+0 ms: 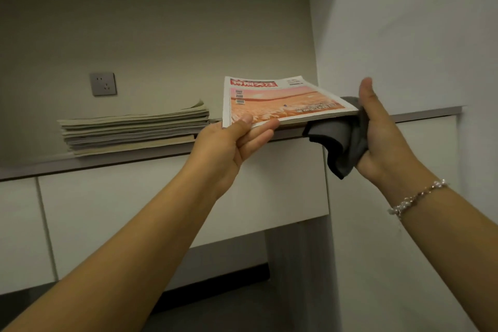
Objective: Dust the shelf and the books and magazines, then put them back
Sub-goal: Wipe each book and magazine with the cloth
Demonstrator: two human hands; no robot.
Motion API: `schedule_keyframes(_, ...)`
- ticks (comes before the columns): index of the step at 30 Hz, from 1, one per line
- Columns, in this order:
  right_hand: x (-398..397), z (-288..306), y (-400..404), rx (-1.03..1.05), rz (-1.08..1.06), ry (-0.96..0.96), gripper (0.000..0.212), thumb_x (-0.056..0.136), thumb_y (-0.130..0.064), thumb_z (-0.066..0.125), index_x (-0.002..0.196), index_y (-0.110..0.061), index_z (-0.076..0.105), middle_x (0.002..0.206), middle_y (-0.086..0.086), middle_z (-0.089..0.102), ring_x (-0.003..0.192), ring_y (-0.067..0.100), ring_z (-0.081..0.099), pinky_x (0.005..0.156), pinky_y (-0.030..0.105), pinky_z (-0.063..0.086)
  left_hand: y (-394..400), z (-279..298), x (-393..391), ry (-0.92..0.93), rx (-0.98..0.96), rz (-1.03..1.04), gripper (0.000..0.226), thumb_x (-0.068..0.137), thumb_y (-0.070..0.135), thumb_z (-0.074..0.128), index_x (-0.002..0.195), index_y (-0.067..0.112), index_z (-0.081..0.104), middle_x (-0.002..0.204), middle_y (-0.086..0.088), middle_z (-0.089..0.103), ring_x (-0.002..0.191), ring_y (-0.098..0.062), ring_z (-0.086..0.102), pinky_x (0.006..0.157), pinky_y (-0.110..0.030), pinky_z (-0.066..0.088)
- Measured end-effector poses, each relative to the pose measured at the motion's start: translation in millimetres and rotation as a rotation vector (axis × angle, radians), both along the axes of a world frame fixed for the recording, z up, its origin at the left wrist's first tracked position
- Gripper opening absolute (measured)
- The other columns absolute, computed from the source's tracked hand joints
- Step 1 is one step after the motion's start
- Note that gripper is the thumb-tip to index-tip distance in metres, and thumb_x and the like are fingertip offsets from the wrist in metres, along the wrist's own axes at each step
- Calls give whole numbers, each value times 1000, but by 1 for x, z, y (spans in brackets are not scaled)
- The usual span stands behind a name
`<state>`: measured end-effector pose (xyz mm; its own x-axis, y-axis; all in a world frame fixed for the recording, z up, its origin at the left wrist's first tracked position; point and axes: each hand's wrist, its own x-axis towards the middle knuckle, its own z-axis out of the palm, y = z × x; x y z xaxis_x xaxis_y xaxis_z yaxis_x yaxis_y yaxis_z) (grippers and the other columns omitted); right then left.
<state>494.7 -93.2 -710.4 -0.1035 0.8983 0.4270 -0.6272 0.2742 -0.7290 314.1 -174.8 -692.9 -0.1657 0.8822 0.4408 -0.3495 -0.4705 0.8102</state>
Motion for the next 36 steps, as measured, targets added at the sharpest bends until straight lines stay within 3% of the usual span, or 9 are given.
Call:
schedule_keyframes(3, -6, -3, 0, 48, -19, 0, 54, 68, -52, 66, 105, -13, 65, 100, 6, 73, 95, 21, 69, 85, 36, 55, 4, 0, 1, -19, 26, 26, 17, 97, 6, 49, 113, 6, 46, 93, -14, 73, 85, -22, 73, 65, -23, 59)
schedule_keyframes(7, -20, 0, 4, 81, -108, -39, 52, 63, -40, 75, 105, -10, 65, 100, 6, 72, 96, 20, 68, 82, 33, 55, 9, 3, 3, -31, 61, 20, 13, 96, 11, 52, 103, 0, 53, 84, -11, 74, 85, -22, 73, 68, -24, 59)
schedule_keyframes(12, -31, 9, 15, 50, -215, -69, 33, 74, -35, 76, 96, -14, 63, 99, 6, 69, 96, 21, 65, 83, 35, 56, 16, 10, 3, -85, 71, 32, 22, 90, 15, 60, 105, -1, 56, 115, -14, 64, 85, -25, 72, 67, -26, 60)
schedule_keyframes(16, -39, 13, 25, 4, -266, -122, 37, 74, -35, 78, 99, -12, 61, 104, 7, 66, 98, 23, 63, 87, 39, 55, 27, 6, 1, 9, -22, 142, 21, 90, 21, 62, 99, 3, 59, 87, -14, 72, 75, -21, 73, 60, -25, 59)
schedule_keyframes(22, -47, 7, 33, -99, -265, -198, 57, 74, -39, 77, 117, -10, 54, 115, 8, 61, 106, 26, 58, 92, 44, 51, 42, -2, -5, 62, -118, 226, 34, 90, 36, 60, 89, 2, 61, 78, -12, 71, 64, -18, 72, 53, -23, 56)
schedule_keyframes(28, -61, -32, 12, -70, -258, -210, 50, 76, -42, 74, 113, -13, 58, 109, 6, 64, 101, 23, 62, 89, 42, 53, 27, -27, -5, 197, -120, 264, 34, 95, 39, 52, 90, 8, 64, 80, -7, 73, 72, -18, 73, 61, -27, 59)
schedule_keyframes(32, -80, -73, -8, -60, -177, -279, 39, 79, -42, 71, 107, -16, 61, 103, 4, 68, 95, 20, 65, 84, 38, 55, 6, -72, -14, 276, -155, 341, 35, 96, 40, 49, 92, 10, 67, 75, -2, 72, 65, -17, 70, 59, -25, 58)
schedule_keyframes(36, -108, -129, -21, -87, -64, -368, 41, 81, -40, 70, 112, -14, 63, 101, 3, 70, 91, 16, 68, 76, 30, 56, -13, -130, -35, 292, -229, 396, 32, 98, 38, 48, 92, 14, 67, 86, -4, 72, 66, -17, 69, 62, -27, 59)
